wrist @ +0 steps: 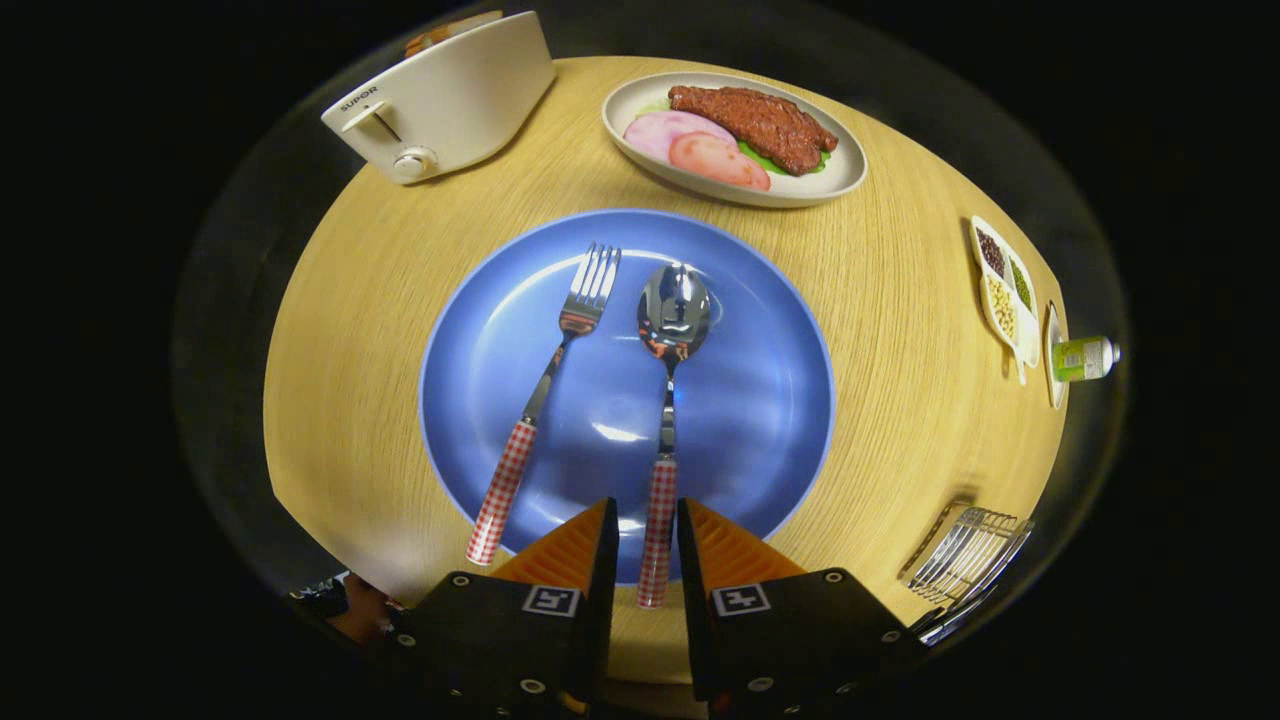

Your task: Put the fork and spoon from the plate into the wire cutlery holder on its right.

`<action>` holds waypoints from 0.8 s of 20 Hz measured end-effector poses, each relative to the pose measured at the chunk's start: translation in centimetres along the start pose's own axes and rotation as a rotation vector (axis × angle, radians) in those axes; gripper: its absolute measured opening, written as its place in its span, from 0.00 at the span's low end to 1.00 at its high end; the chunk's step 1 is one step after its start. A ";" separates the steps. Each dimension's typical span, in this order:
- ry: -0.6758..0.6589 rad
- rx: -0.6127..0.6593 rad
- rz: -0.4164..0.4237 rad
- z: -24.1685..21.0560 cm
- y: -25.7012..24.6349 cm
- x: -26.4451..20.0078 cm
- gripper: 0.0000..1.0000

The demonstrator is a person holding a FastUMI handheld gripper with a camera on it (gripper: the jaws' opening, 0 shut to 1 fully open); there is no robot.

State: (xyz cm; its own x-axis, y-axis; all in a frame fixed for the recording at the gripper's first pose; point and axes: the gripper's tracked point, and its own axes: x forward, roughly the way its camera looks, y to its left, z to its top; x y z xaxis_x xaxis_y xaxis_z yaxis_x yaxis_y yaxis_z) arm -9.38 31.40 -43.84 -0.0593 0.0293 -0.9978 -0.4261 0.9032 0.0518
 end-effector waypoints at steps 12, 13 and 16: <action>0.015 0.073 -0.023 -0.7 -0.4 -1.4 0.10; 0.002 0.082 -0.027 -0.7 -0.8 -2.1 0.10; -0.044 0.134 -0.024 -0.7 -2.6 -4.7 0.10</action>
State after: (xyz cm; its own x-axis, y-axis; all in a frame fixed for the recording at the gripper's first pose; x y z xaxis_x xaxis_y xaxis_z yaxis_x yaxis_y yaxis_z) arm -8.63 28.64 -39.21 -0.0096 0.0236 -0.9997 -0.3024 0.9529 0.0254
